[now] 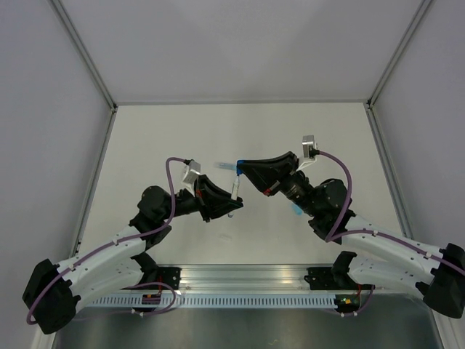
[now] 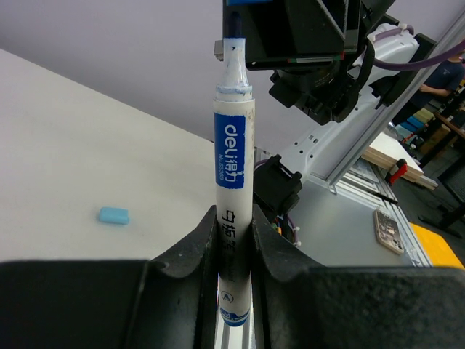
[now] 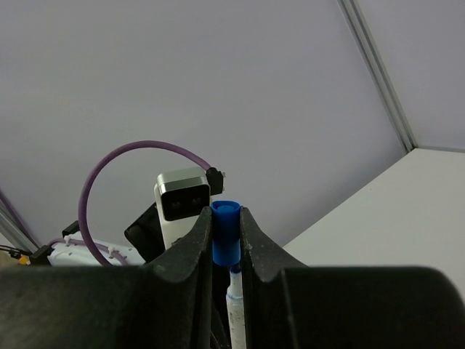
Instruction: Insert the pens into the pen caps
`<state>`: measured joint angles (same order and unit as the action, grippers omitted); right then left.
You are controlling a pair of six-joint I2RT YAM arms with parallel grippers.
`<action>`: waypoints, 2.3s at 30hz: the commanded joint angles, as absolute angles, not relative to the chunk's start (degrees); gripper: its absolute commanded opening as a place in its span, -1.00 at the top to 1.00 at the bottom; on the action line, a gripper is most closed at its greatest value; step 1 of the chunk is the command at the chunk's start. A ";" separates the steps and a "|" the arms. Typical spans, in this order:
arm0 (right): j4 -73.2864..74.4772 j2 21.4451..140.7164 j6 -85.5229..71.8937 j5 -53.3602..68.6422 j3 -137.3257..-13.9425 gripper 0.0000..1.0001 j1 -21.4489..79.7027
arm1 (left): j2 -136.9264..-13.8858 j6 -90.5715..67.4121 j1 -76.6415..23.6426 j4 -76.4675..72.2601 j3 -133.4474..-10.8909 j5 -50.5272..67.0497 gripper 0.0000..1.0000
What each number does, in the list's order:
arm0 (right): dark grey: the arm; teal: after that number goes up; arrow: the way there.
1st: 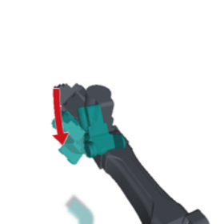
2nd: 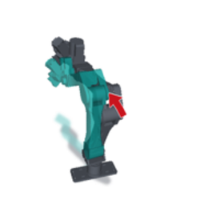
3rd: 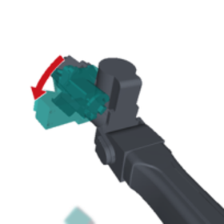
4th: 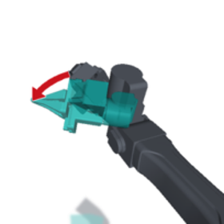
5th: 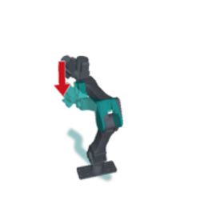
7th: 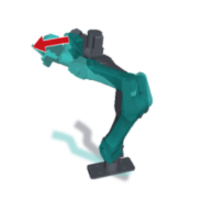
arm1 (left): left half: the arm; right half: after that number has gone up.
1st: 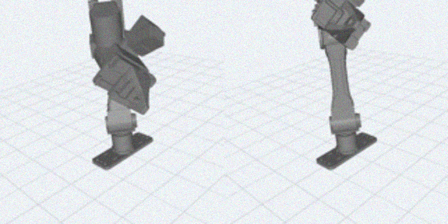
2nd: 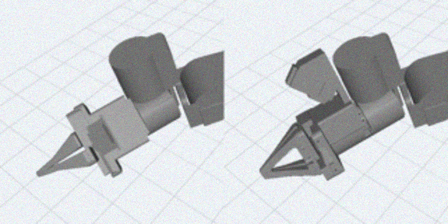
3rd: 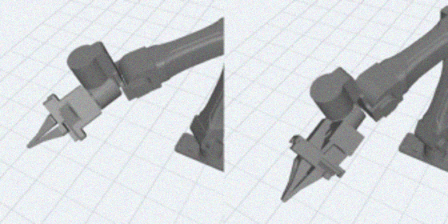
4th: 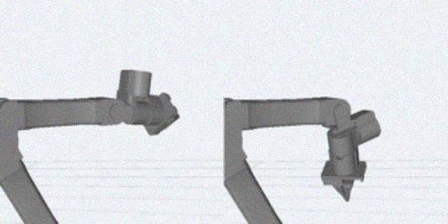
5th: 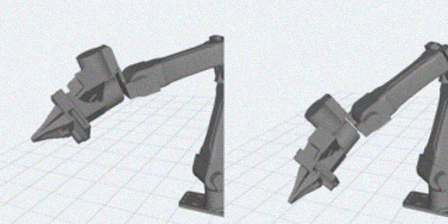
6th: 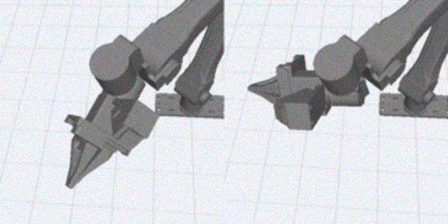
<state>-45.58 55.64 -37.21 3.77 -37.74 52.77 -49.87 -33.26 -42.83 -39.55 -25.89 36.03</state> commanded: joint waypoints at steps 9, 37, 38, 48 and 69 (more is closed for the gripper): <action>-49.39 56.51 -34.37 1.23 -36.30 1.00 56.07 | -46.76 -33.93 -42.80 -42.36 -24.96 34.72 0.95; -51.07 57.66 -21.80 -9.49 -29.53 0.83 68.11 | -41.40 -31.29 -42.71 -39.72 -23.20 29.09 0.95; -50.72 57.40 -21.62 -9.41 -29.71 0.81 68.03 | -41.40 -31.29 -42.71 -39.90 -23.12 29.27 0.95; -43.86 54.94 -20.57 -9.31 -34.71 0.01 68.20 | -41.92 -30.50 -42.72 -40.87 -23.47 32.25 0.95; -20.92 58.53 -14.33 -13.45 -56.15 -0.51 68.29 | -44.56 -31.29 -42.80 -47.81 -23.12 41.31 0.95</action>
<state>-25.08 56.80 -15.97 -13.52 -52.05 68.03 -44.10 -31.92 -42.83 -43.53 -22.11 38.65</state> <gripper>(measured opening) 0.761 0.240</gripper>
